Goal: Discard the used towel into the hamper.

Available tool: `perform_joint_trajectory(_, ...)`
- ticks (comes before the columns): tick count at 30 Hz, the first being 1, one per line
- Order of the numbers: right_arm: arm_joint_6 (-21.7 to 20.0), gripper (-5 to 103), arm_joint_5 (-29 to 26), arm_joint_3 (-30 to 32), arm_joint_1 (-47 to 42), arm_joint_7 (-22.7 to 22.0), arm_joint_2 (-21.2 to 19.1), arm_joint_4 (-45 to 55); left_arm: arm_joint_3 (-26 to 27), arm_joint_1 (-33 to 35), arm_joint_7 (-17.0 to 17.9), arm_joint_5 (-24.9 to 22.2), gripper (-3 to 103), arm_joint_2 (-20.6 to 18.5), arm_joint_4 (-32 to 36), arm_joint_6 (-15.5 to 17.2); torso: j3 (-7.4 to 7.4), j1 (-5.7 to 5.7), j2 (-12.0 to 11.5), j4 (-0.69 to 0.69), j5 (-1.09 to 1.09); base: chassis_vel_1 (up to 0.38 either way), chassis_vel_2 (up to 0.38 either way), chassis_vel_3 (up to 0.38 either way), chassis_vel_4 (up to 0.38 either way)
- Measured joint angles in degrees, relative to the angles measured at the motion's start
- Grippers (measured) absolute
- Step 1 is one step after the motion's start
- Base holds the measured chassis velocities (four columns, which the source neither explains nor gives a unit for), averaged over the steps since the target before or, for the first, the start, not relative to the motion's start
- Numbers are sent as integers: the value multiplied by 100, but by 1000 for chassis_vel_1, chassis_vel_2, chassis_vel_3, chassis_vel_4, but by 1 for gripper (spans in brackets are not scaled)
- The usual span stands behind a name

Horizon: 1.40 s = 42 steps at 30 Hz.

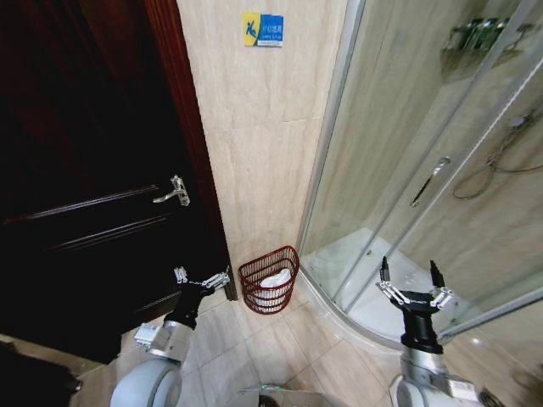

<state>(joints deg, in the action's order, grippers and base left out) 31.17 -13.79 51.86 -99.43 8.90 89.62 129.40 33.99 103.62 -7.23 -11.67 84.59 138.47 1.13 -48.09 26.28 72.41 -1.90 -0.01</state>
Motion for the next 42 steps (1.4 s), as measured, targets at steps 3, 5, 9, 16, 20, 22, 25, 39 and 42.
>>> perform_joint_trajectory(3, -572, 100, -288, 571, 93, -270, -333, 629, 0, 0, -1, 0, 100, 0, -1, 0, 0, 0, 0, 0, 1, 0, 0, 0, 0)
perform_joint_trajectory(5, -729, 100, -364, 727, 120, -342, -426, 798, 0, -1, -2, 0, 100, -1, -1, 0, 0, 0, 0, 1, 2, 0, 0, 0, 0)
perform_joint_trajectory(9, -1235, 100, -621, 1234, 207, -582, -725, 1375, 0, -1, -2, -1, 100, -1, -2, 0, 0, 0, 0, 0, -2, 0, 0, 0, 0)
perform_joint_trajectory(16, -1311, 100, -632, 1295, 234, -671, -763, 1431, 0, -1, -3, -1, 100, -1, -2, 1, 0, 0, 0, 1, 2, 0, 0, 0, 0)
perform_joint_trajectory(20, -1229, 100, -145, 1241, 442, -1313, -767, 1427, 0, -1, -3, -1, 100, -1, -2, 1, 0, 0, 0, 0, 2, 0, 0, 0, 0)
perform_joint_trajectory(22, -1209, 100, -80, 1228, 467, -1389, -765, 1423, 0, -1, -3, -1, 100, -1, -2, 1, 0, 0, 0, 0, 0, 0, 0, 0, 0)
perform_joint_trajectory(25, -1198, 100, -55, 1220, 474, -1412, -762, 1414, 1, -1, -3, -1, 100, -2, -2, 1, 0, 0, 0, 0, 1, 0, 0, 0, 0)
perform_joint_trajectory(39, -689, 100, -904, 2557, 304, -1512, -777, 1181, 1, -1, -3, -1, 100, -2, -2, 1, 0, 0, 0, 1, 1, 0, 0, 0, 0)
perform_joint_trajectory(42, -688, 100, -1124, 2845, 105, -1313, -656, 1140, 2, -1, -3, -2, 100, -2, -2, 1, 0, 0, 0, 2, 5, 0, 0, 0, 0)
